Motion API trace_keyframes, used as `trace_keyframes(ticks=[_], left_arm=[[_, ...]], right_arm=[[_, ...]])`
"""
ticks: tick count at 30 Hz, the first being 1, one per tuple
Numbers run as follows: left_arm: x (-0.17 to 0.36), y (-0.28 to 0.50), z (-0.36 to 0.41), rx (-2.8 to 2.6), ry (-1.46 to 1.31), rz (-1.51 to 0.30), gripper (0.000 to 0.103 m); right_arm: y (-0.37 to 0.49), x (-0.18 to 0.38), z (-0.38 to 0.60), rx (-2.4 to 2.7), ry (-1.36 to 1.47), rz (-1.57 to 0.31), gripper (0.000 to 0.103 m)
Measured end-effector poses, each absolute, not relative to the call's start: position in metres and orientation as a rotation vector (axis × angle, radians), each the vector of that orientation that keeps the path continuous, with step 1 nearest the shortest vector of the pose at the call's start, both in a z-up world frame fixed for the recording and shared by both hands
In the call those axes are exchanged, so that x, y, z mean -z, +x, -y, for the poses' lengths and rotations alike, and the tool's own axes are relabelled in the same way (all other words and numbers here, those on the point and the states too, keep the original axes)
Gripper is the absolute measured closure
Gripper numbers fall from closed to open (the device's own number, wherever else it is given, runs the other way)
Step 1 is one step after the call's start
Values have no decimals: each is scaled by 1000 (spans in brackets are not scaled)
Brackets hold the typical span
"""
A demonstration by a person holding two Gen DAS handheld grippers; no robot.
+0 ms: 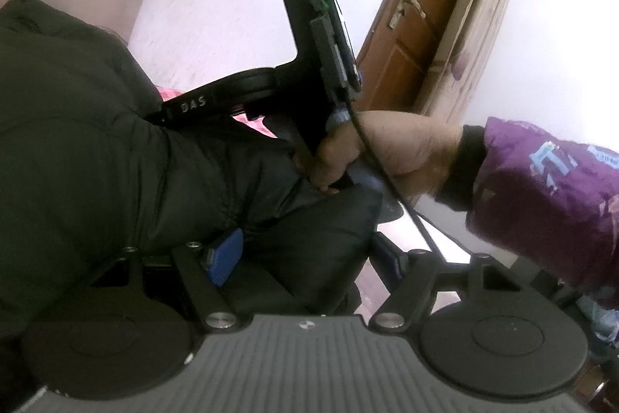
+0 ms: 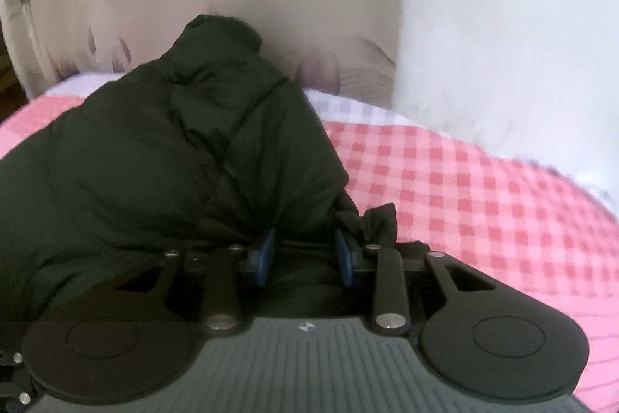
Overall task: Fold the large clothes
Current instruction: 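Open the right gripper and release the jacket end onto the bundle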
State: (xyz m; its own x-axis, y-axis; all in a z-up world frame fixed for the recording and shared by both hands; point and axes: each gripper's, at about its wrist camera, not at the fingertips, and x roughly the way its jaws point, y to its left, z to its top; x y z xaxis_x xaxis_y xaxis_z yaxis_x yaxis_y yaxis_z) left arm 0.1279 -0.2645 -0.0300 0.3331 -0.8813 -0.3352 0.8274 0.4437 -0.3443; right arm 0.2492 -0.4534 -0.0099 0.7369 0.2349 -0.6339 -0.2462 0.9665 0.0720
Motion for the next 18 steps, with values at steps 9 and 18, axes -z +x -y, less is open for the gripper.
trace_keyframes(ticks=[9,18], left_arm=[[28,123,269,1116,-99,-498,26],[26,111,274,1105,-35,-466,15]], right_arm=[[136,-37,490,-282,192,-559,56],[76,7,496,-226,224,-661,56]])
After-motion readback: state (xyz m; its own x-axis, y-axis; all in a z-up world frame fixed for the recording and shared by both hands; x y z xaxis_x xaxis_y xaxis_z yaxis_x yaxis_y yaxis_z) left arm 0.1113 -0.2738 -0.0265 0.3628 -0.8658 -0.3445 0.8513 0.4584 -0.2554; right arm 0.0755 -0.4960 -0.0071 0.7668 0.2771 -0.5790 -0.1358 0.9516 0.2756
